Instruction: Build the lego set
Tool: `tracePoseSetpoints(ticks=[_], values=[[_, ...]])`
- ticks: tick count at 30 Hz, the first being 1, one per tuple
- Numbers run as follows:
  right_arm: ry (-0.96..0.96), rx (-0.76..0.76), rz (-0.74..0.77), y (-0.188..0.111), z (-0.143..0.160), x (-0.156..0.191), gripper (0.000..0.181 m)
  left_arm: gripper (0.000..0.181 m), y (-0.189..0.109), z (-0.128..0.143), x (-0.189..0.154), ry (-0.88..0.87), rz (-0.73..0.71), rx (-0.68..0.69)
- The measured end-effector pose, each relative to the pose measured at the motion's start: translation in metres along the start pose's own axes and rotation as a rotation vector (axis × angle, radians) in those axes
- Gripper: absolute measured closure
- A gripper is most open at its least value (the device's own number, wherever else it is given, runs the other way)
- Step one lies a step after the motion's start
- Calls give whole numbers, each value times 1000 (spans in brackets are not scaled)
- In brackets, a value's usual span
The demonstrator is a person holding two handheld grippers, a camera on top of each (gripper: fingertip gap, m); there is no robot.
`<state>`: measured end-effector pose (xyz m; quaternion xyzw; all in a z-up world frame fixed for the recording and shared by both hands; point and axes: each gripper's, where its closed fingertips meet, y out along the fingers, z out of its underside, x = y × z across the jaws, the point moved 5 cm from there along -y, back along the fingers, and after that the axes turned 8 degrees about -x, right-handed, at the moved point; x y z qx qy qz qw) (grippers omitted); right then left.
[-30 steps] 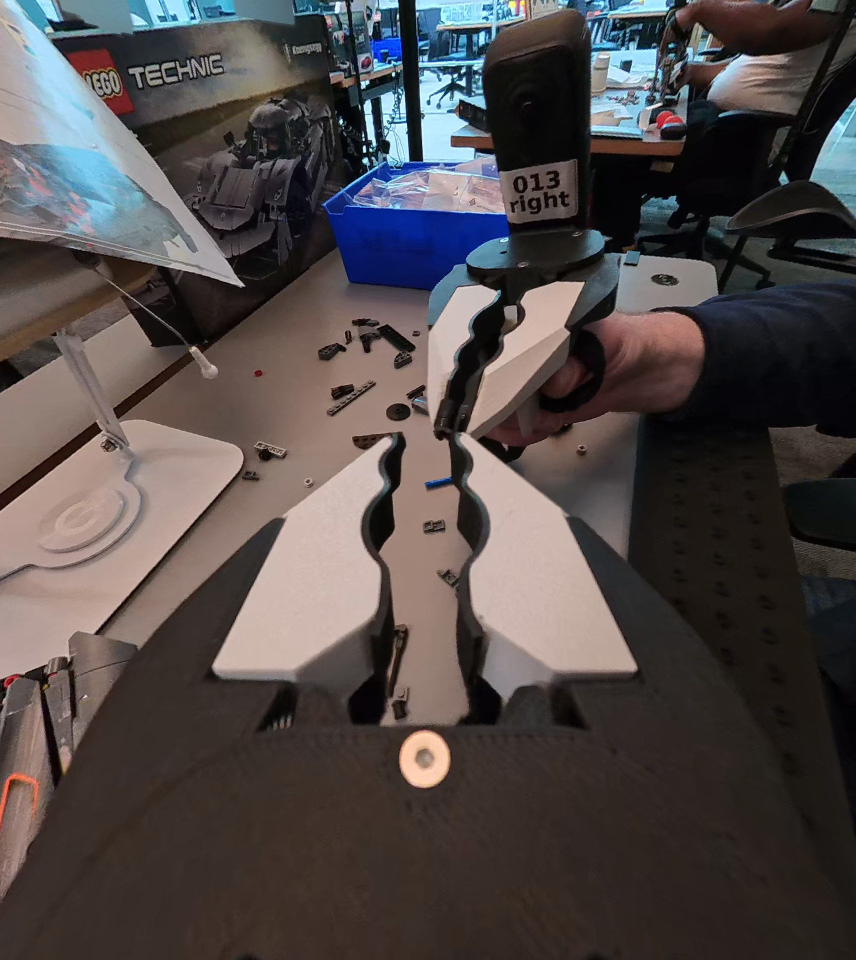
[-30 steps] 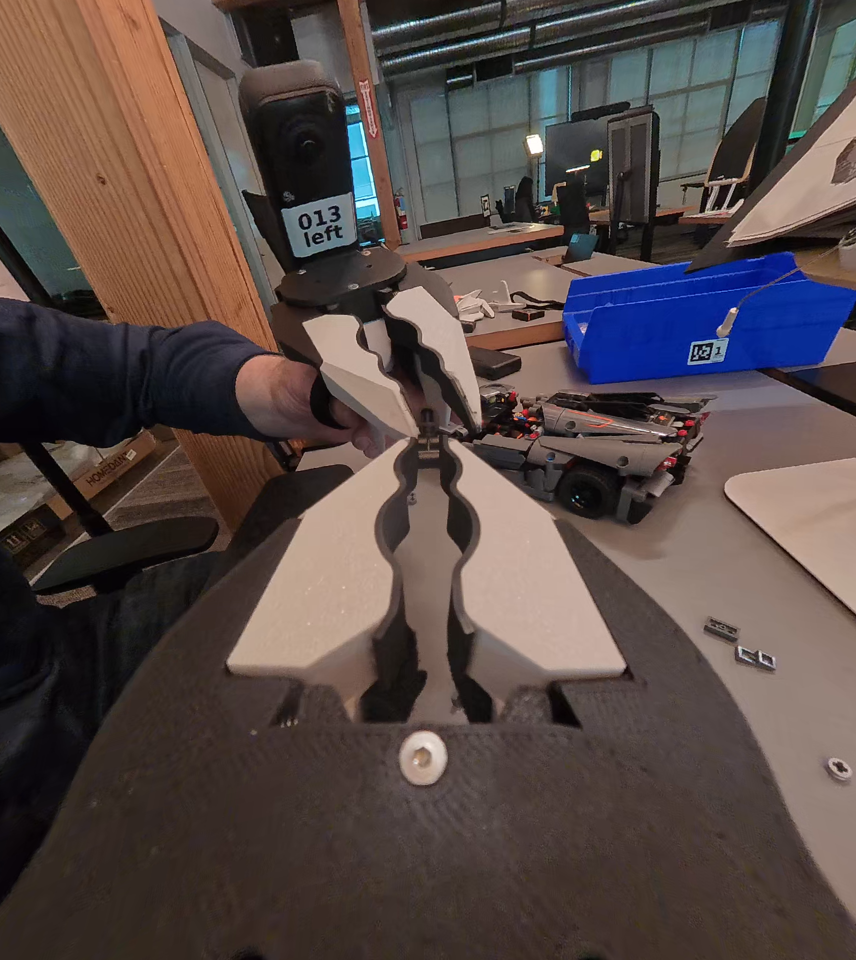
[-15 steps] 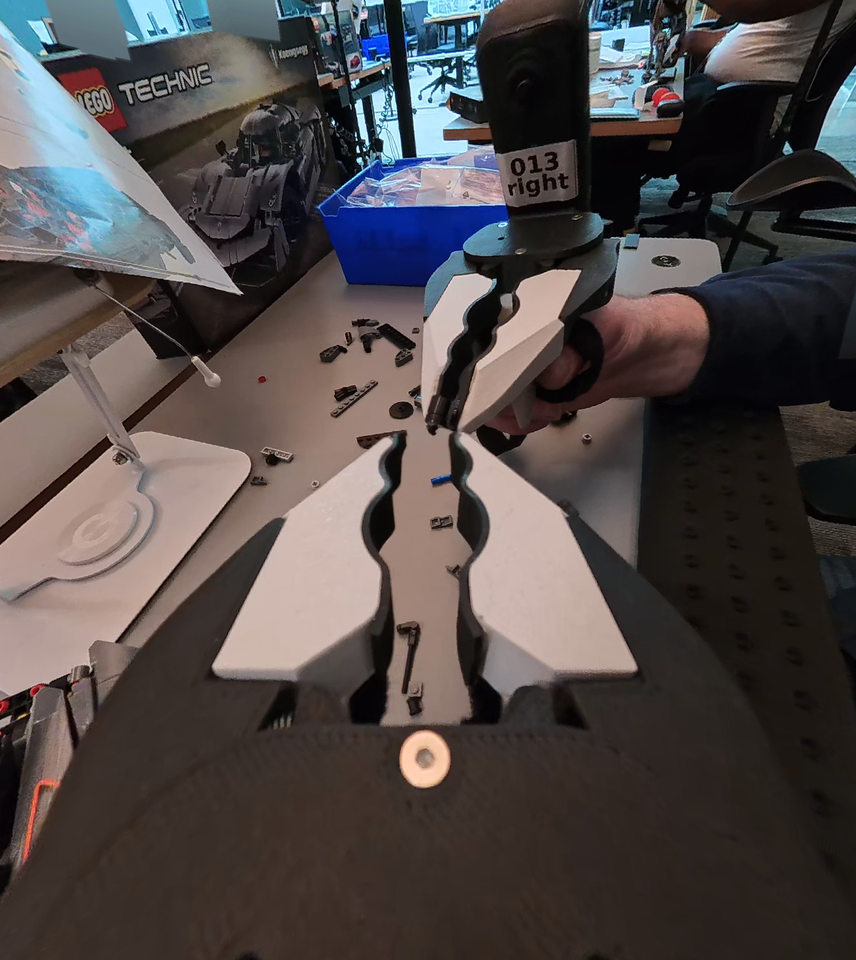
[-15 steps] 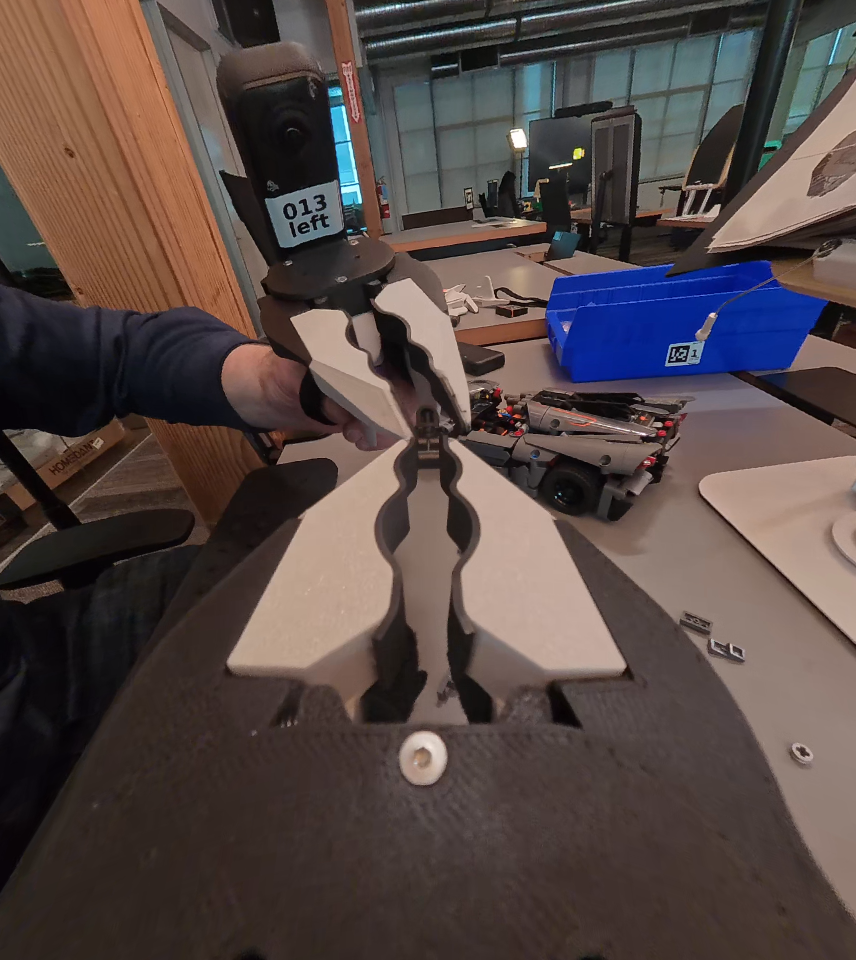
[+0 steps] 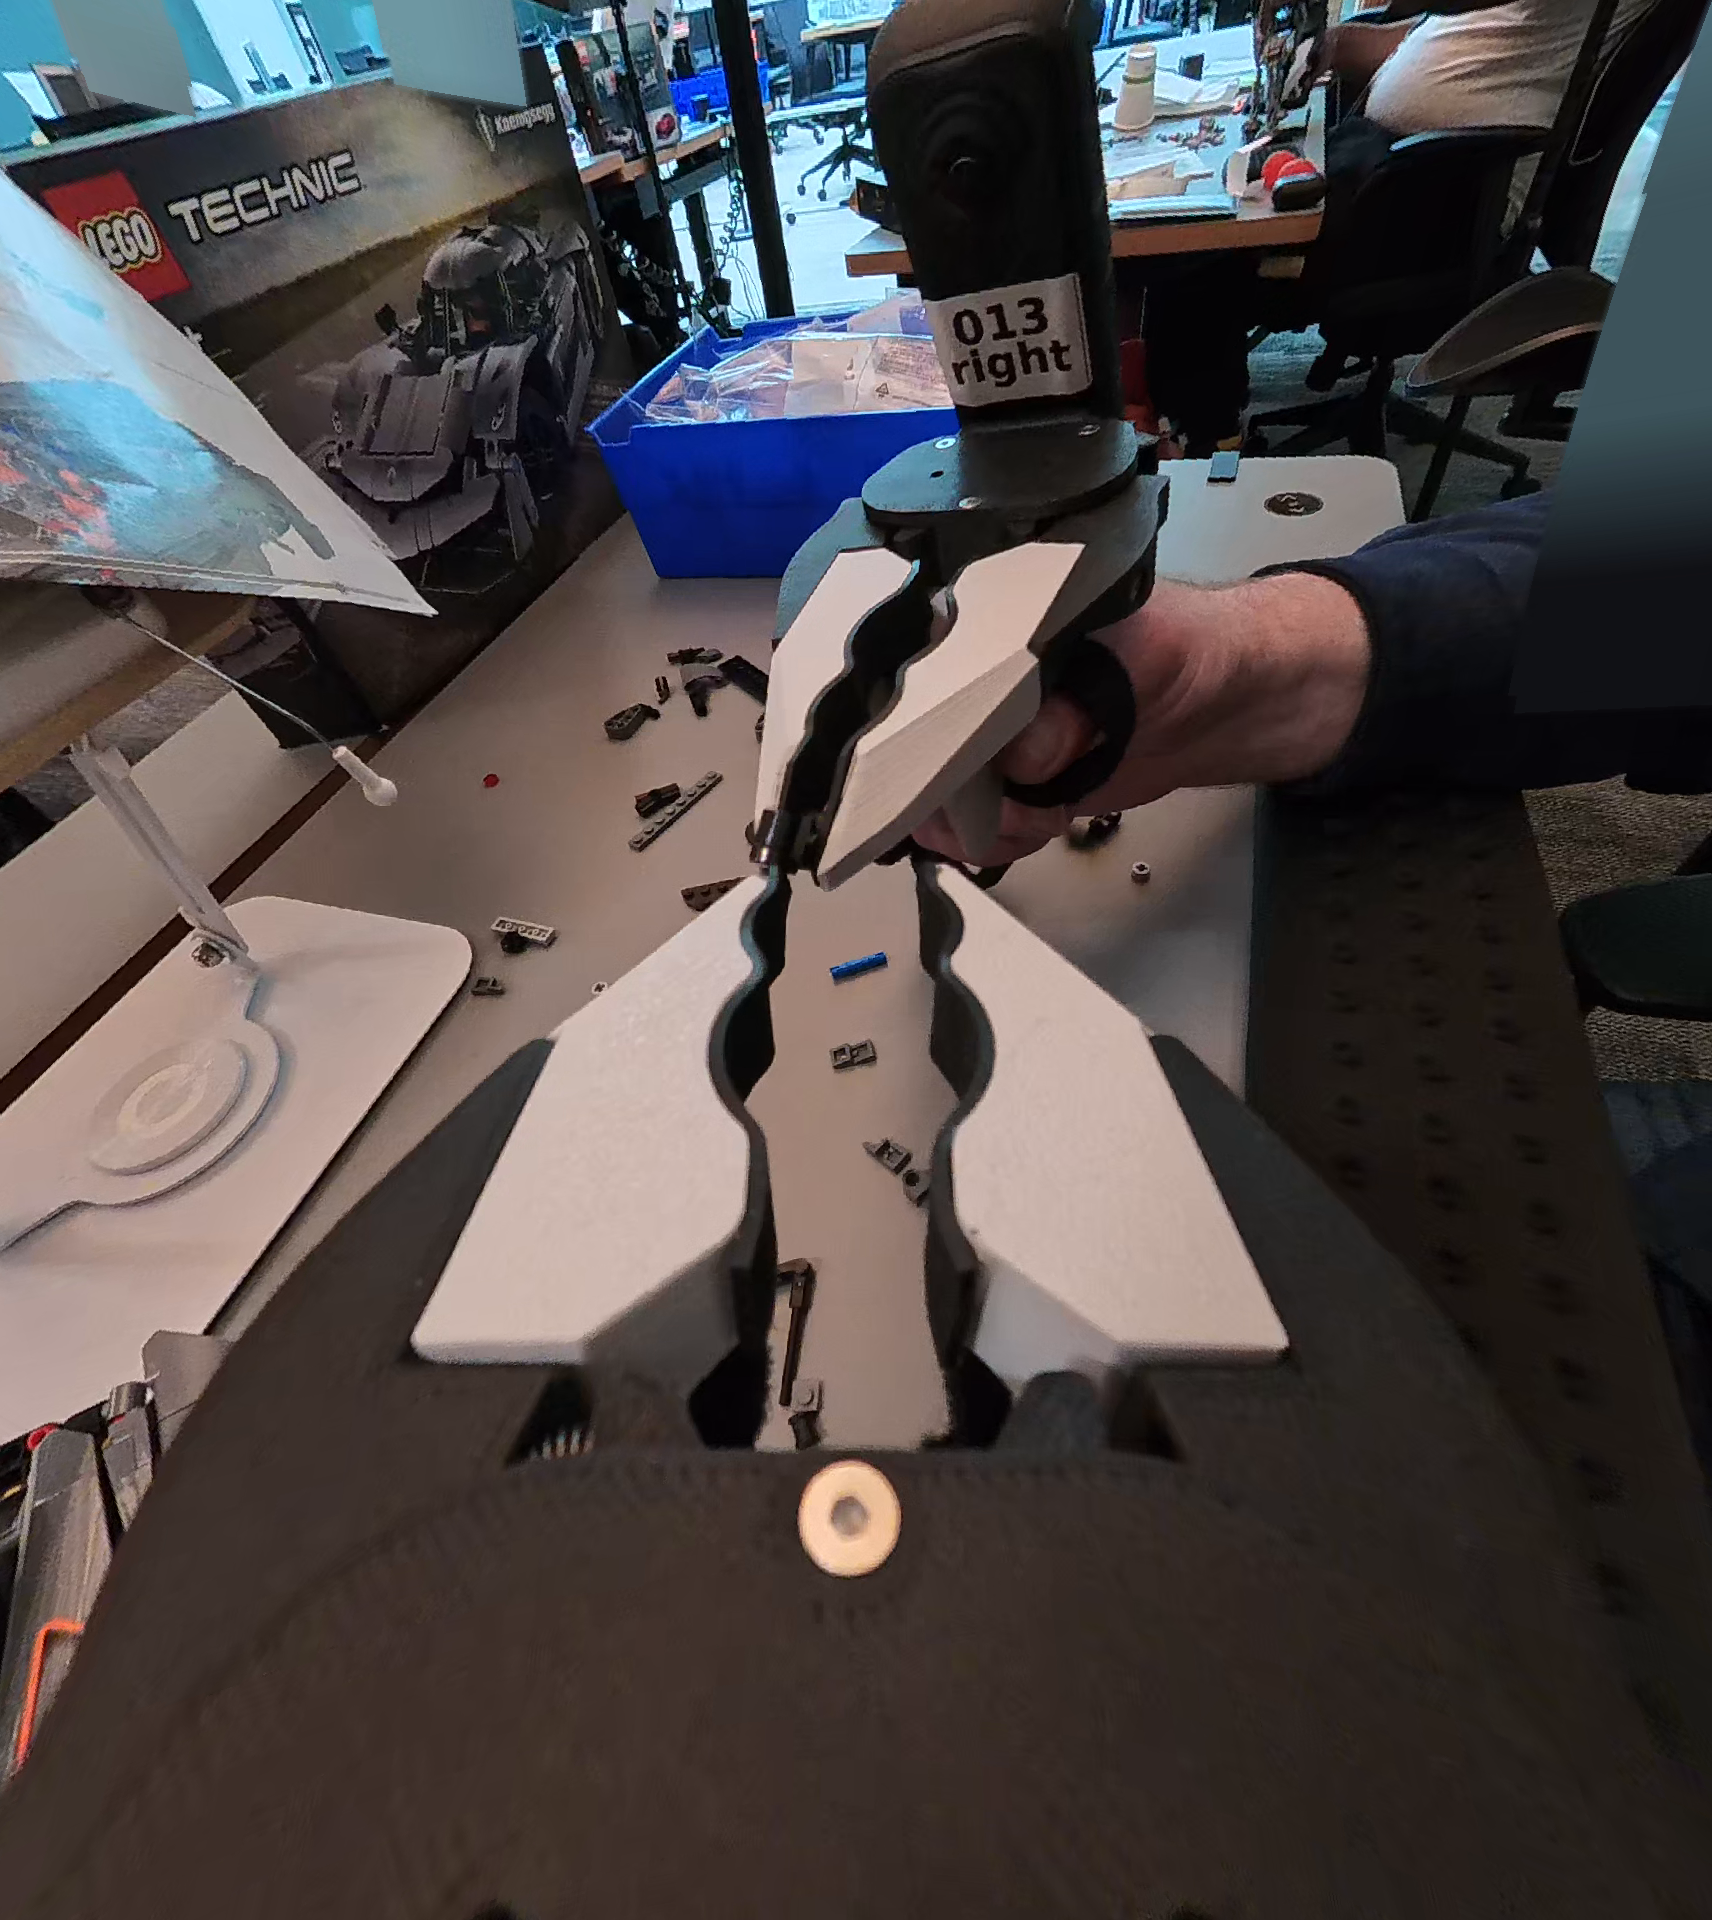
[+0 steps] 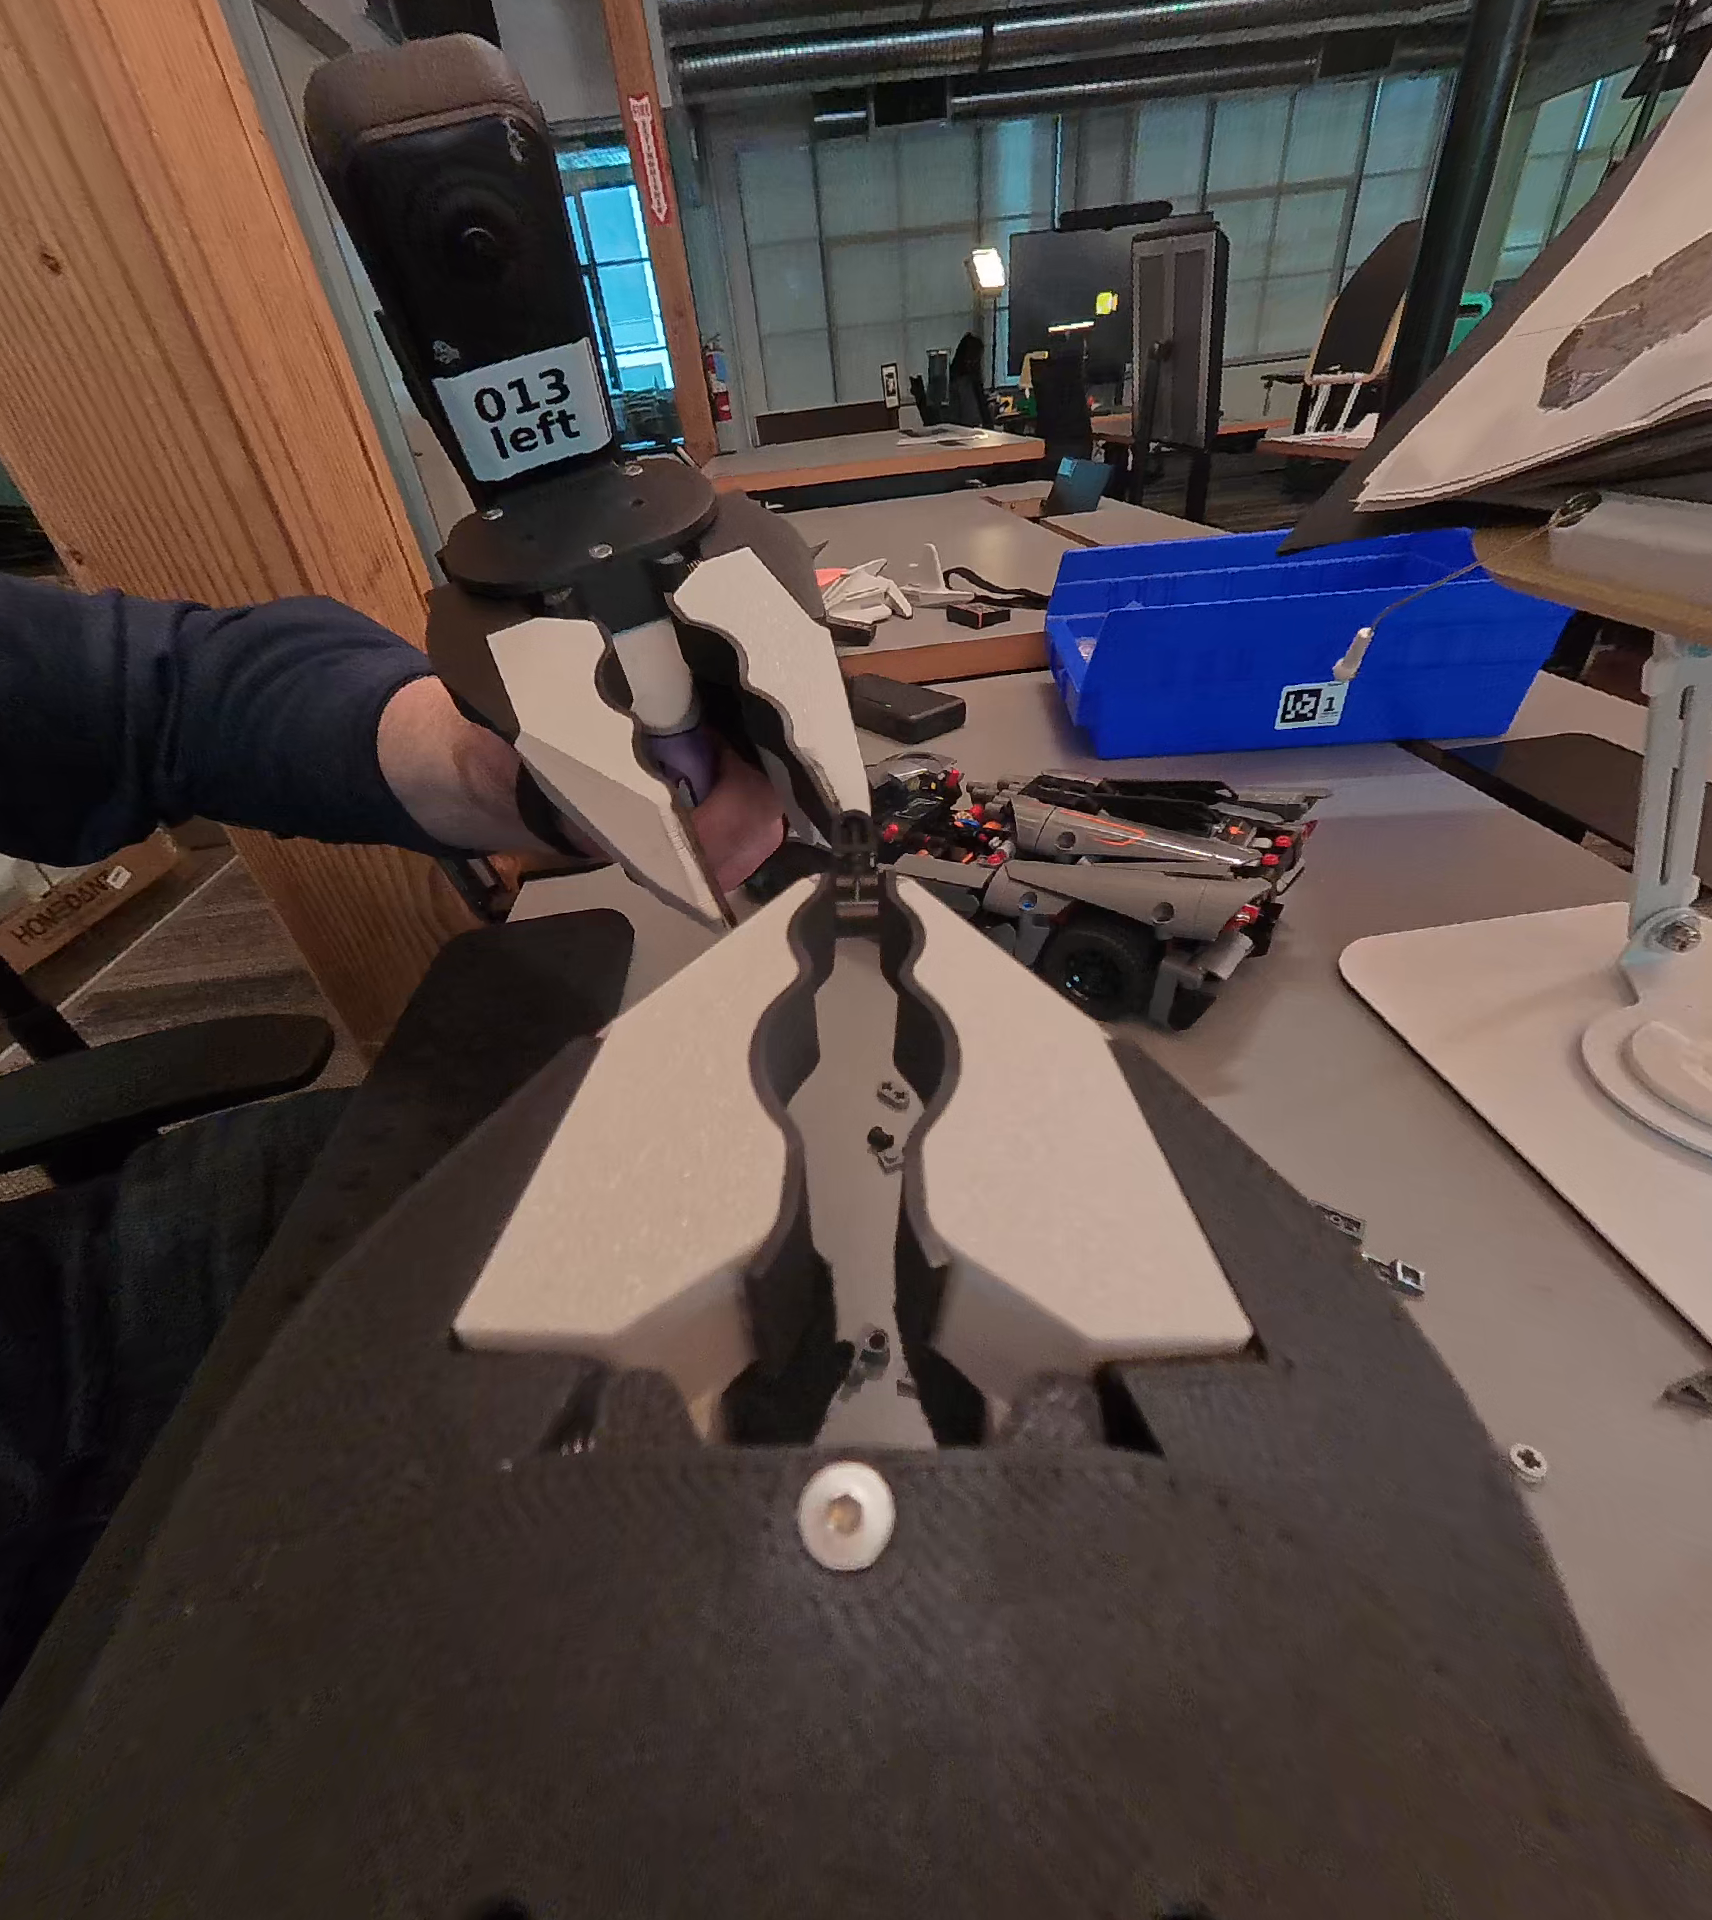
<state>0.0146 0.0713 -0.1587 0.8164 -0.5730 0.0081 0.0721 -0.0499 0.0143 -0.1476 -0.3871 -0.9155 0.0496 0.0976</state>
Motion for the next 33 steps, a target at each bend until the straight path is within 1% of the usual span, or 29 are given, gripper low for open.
tracePoseSetpoints(ticks=[1,4,6,8,10,15,18,23,27,33], values=[[0,5,1,0,0,0,176,159,0,0,1,2,-6,5],[6,4,-18,1,1,2,176,156,-3,1,9,-4,-34,-6],[1,11,-18,2,2,2,176,154,-3,1,7,-29,-3,-12],[2,15,-11,2,2,1,176,153,-1,1,3,-10,7,-4],[9,18,-9,1,3,0,176,151,1,2,1,12,-10,5],[-12,41,5,2,5,0,176,158,0,5,4,-5,-27,17],[-21,55,21,2,7,-1,176,156,2,7,5,5,-41,33],[-46,70,39,2,8,-2,176,160,2,9,6,6,-66,50],[-123,101,76,3,10,-1,176,166,2,11,9,-25,-88,54],[-297,170,152,5,12,1,176,169,2,16,12,-103,-103,41]])
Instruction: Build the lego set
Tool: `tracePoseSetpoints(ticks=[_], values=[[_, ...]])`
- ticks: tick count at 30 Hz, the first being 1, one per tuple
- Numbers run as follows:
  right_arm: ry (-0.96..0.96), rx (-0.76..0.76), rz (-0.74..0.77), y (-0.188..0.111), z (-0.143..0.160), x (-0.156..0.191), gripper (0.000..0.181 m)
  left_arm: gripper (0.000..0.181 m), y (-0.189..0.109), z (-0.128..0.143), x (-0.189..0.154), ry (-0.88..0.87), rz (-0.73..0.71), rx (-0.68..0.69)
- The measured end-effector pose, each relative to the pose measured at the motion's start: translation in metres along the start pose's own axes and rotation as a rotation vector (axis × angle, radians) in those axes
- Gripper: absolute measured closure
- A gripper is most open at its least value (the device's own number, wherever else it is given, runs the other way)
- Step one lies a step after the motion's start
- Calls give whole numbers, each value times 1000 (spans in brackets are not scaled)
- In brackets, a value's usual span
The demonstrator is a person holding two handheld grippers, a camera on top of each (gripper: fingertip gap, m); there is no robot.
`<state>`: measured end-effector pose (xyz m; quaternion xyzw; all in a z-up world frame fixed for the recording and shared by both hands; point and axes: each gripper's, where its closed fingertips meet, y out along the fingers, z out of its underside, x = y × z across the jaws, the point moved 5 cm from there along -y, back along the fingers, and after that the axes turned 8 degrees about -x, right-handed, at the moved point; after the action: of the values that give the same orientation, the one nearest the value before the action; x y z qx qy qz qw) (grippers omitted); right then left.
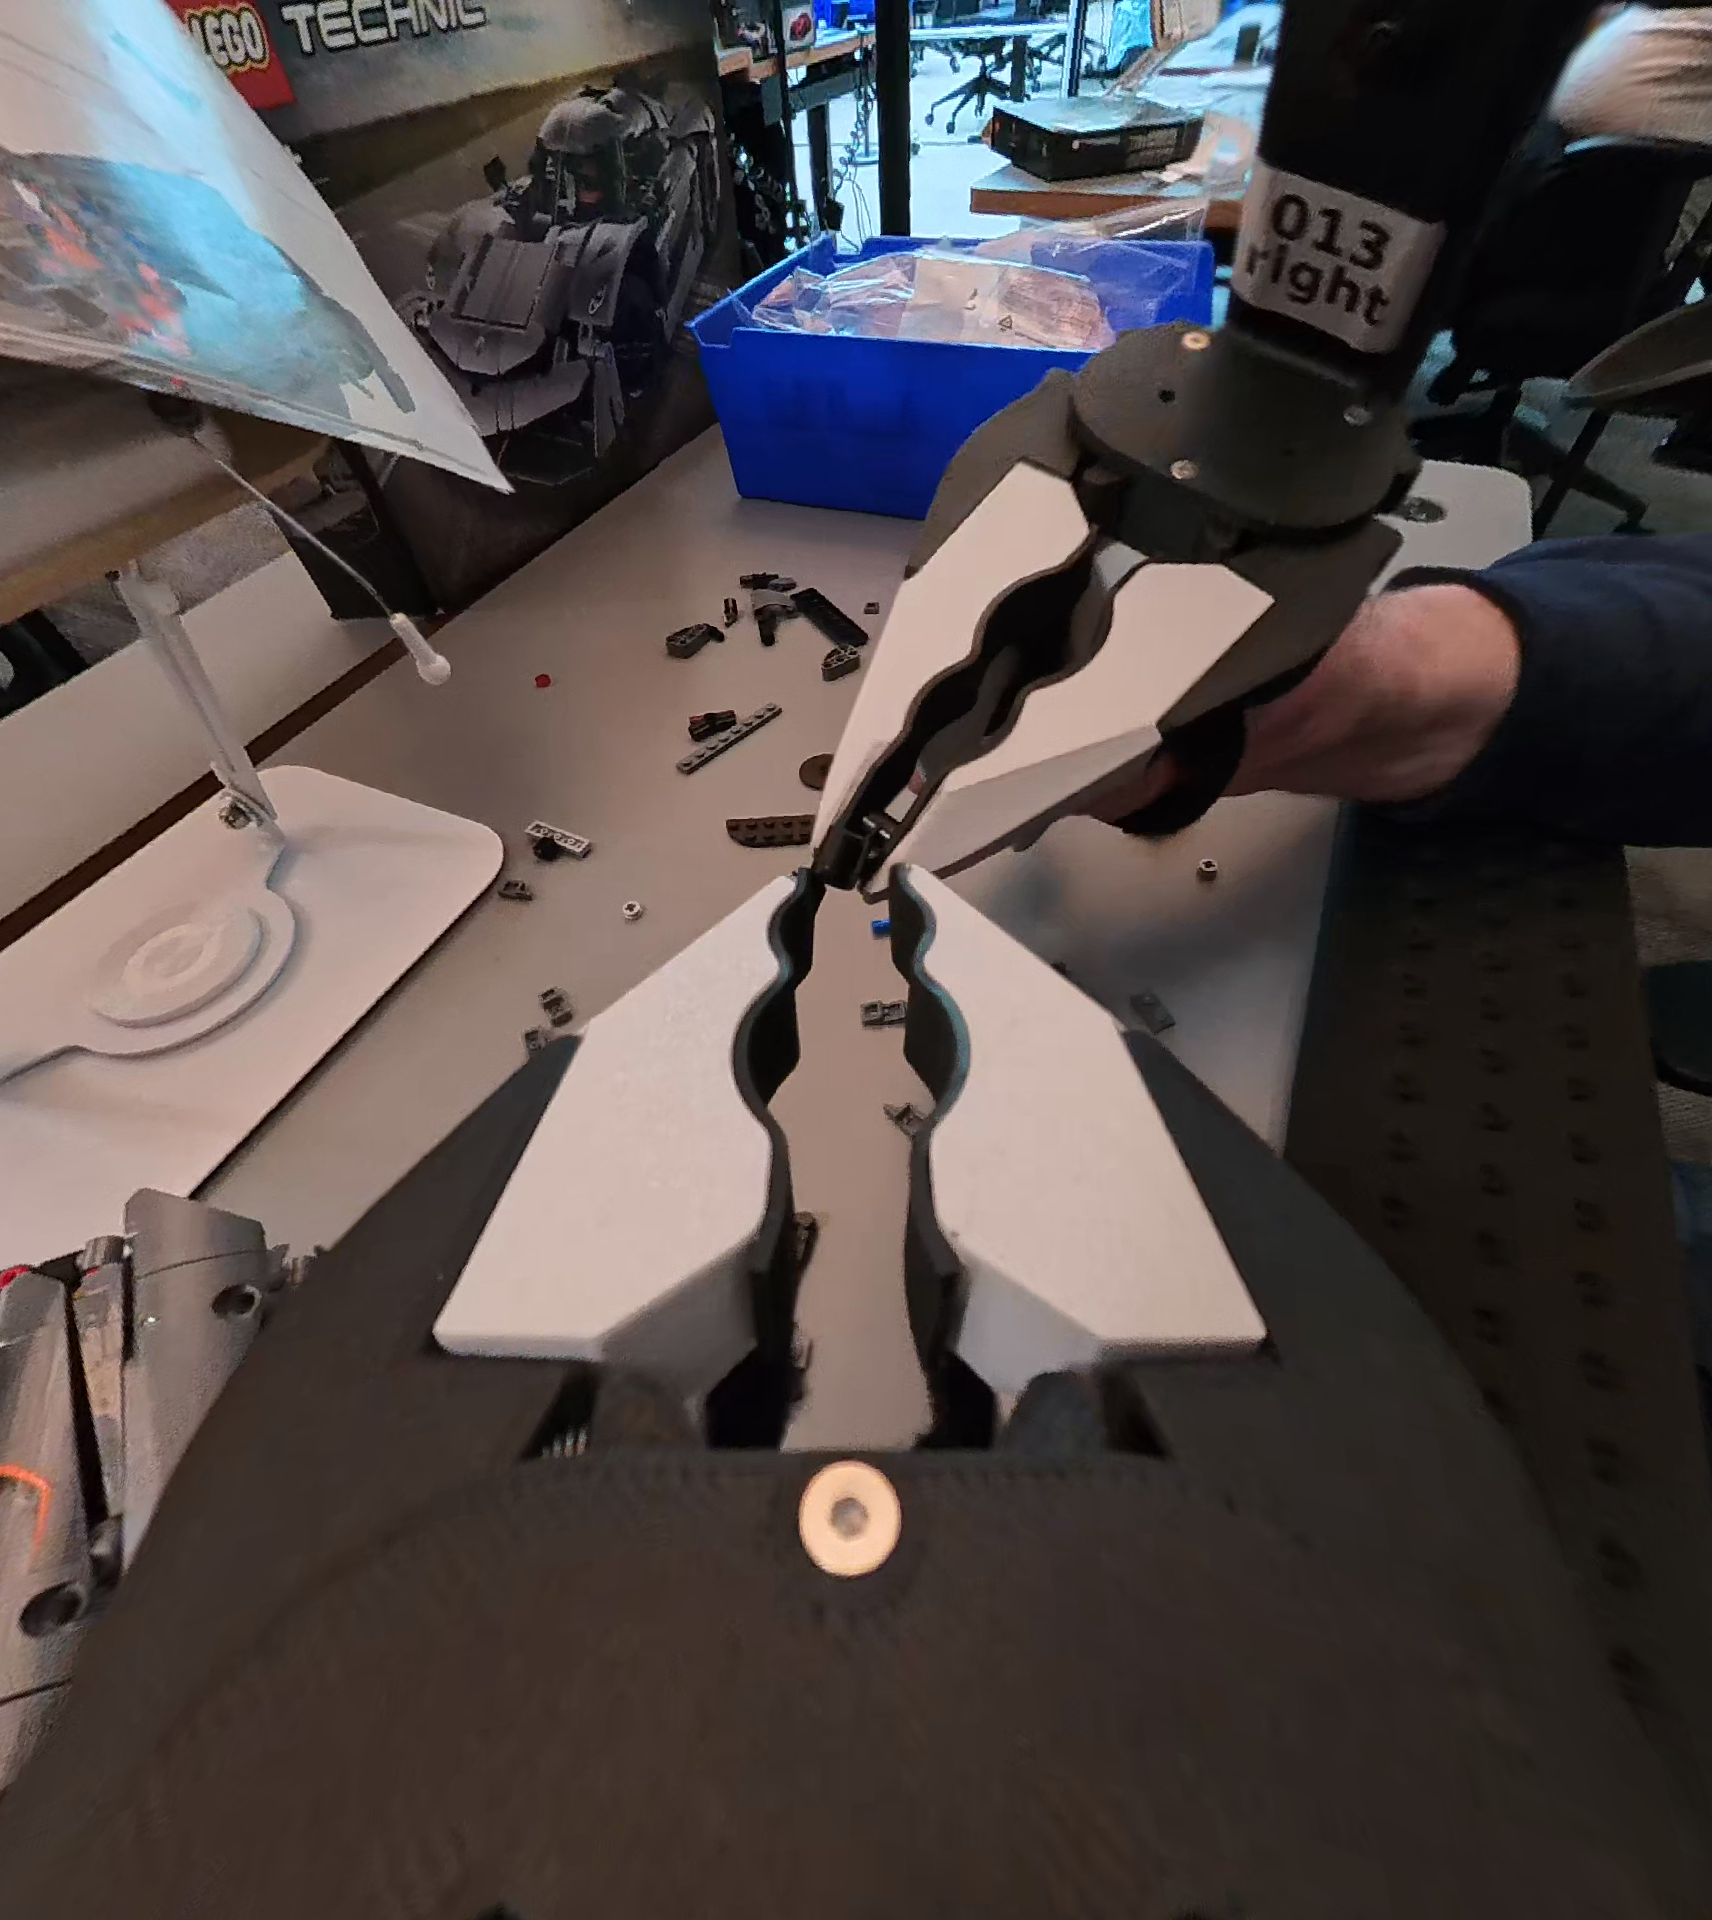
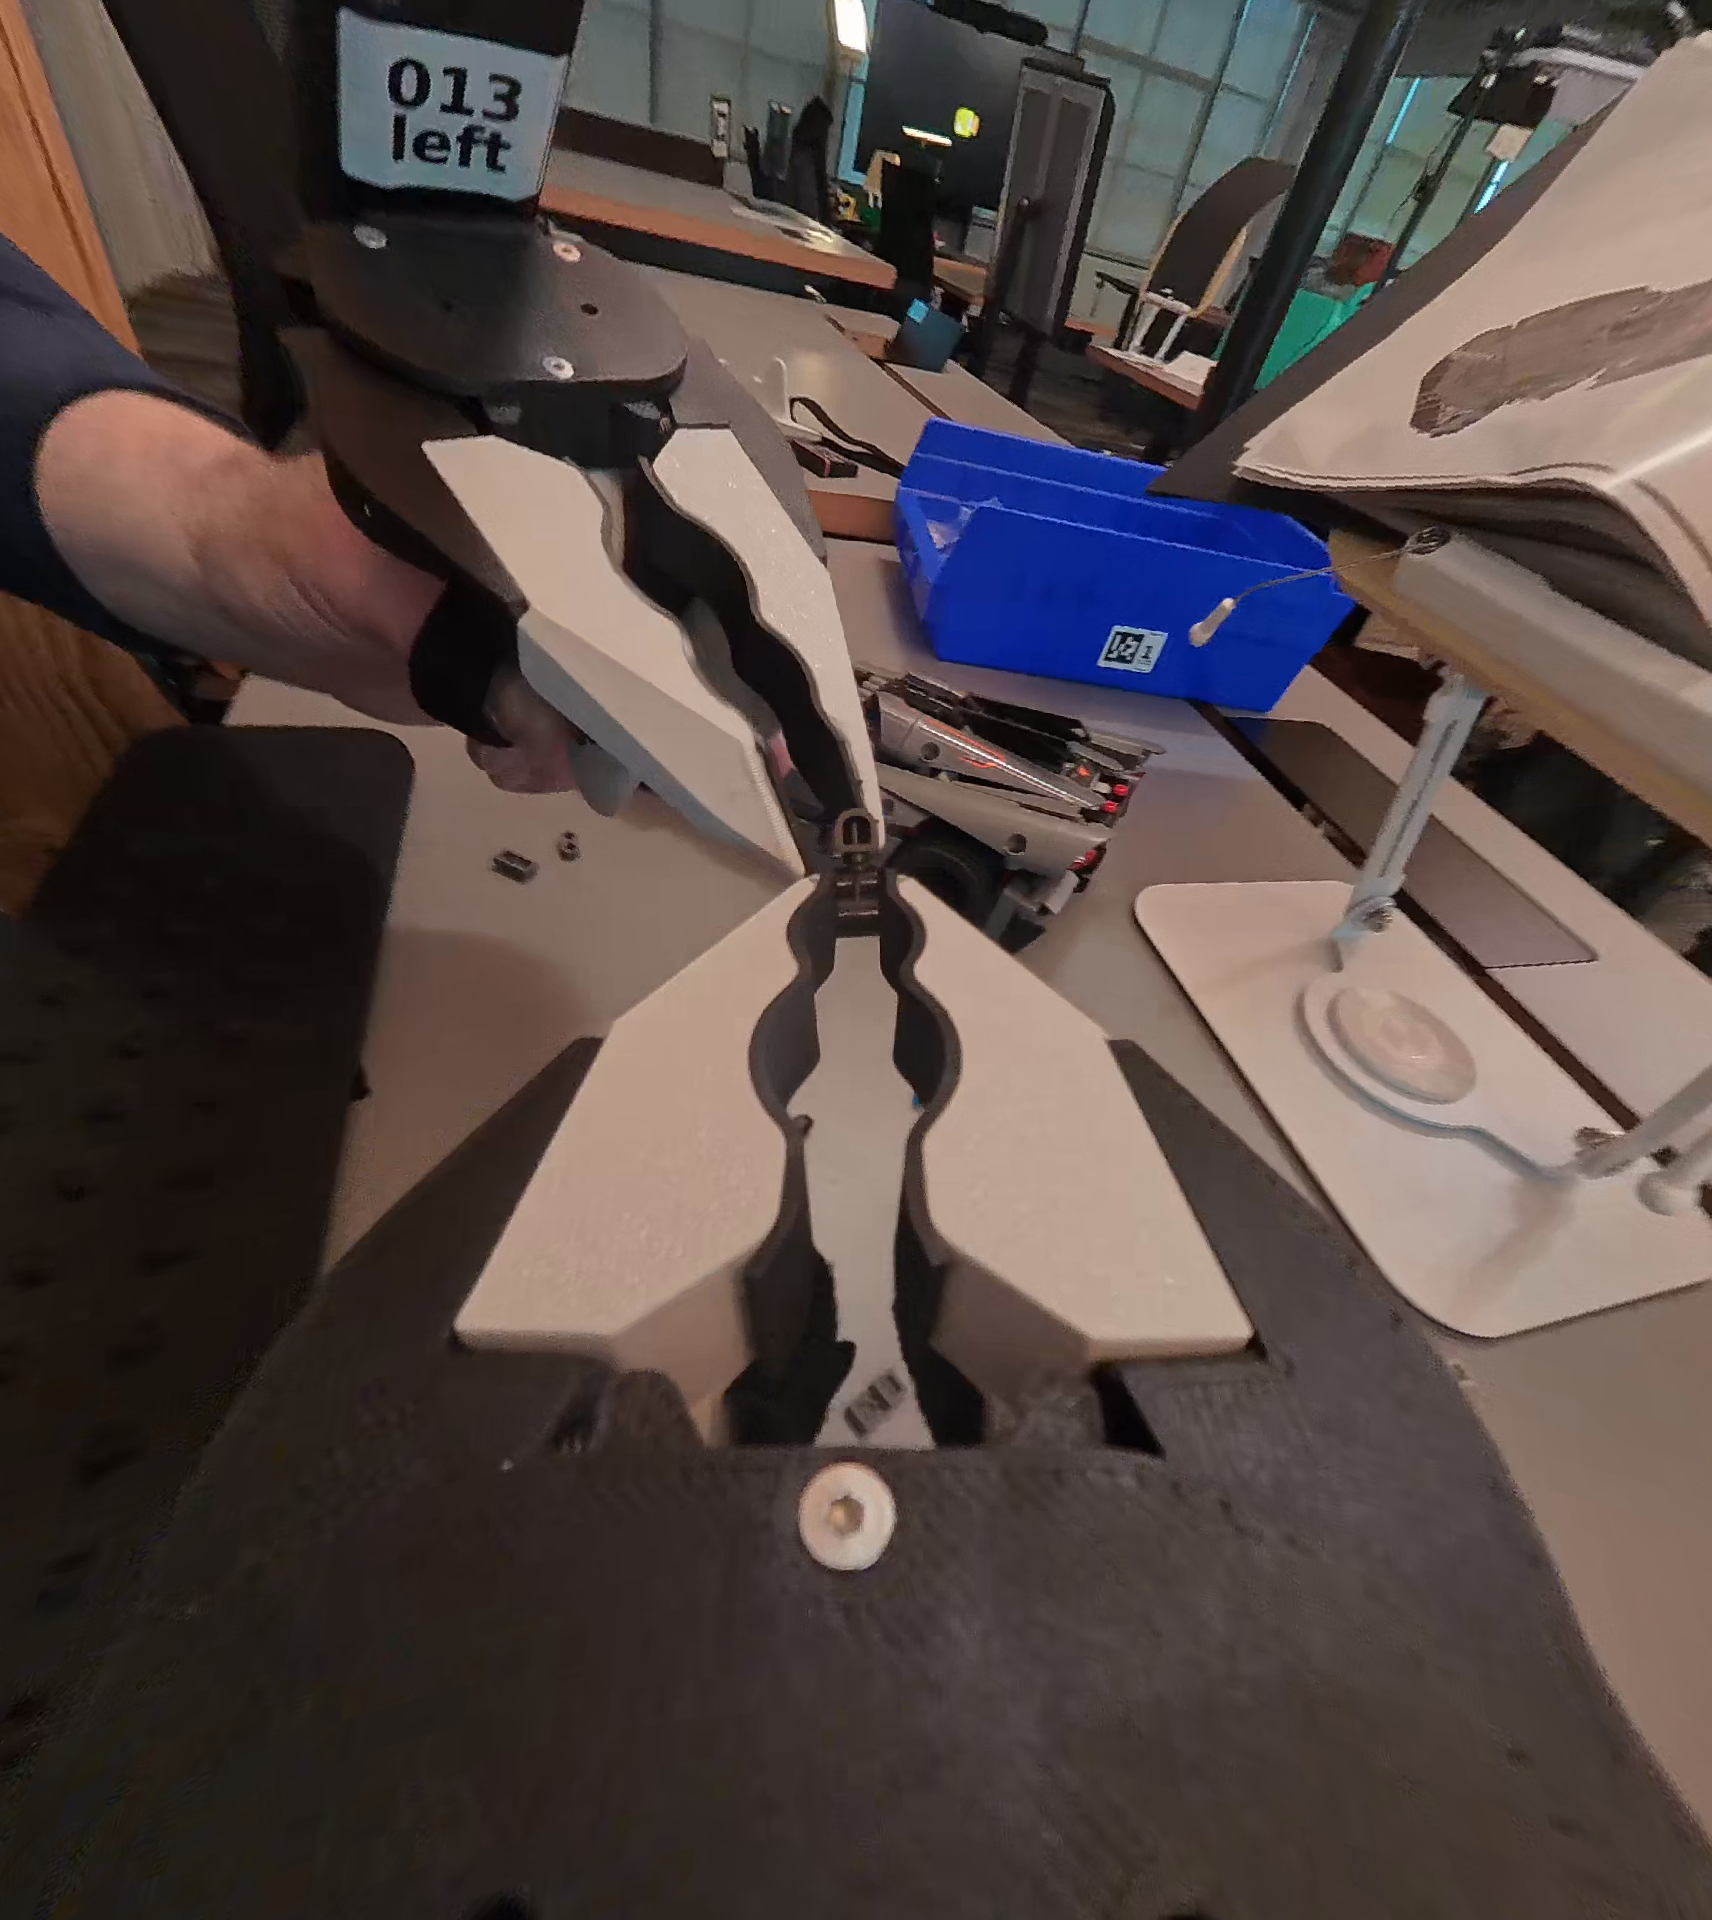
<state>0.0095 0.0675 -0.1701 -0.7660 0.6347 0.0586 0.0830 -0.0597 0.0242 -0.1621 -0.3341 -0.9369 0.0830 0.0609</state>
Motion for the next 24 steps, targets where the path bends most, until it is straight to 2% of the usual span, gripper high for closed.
tracePoseSetpoints(ticks=[4,9,12,14,17,19,24], values=[[-116,40,45,1,0,3,176,174,0,2,3,-71,-5,-9],[-113,46,61,1,2,1,176,175,1,3,4,-63,-26,4],[-101,55,108,-1,3,-7,176,181,4,2,-9,-79,62,-20],[-93,31,66,-2,1,-3,176,181,7,7,-9,5,-5,33],[-111,31,64,-1,-2,1,176,181,4,6,-5,1,21,21],[-62,27,58,-2,-1,-2,176,174,1,3,-4,44,22,-7],[41,3,8,-2,1,-5,176,160,1,0,-3,238,-56,50]])
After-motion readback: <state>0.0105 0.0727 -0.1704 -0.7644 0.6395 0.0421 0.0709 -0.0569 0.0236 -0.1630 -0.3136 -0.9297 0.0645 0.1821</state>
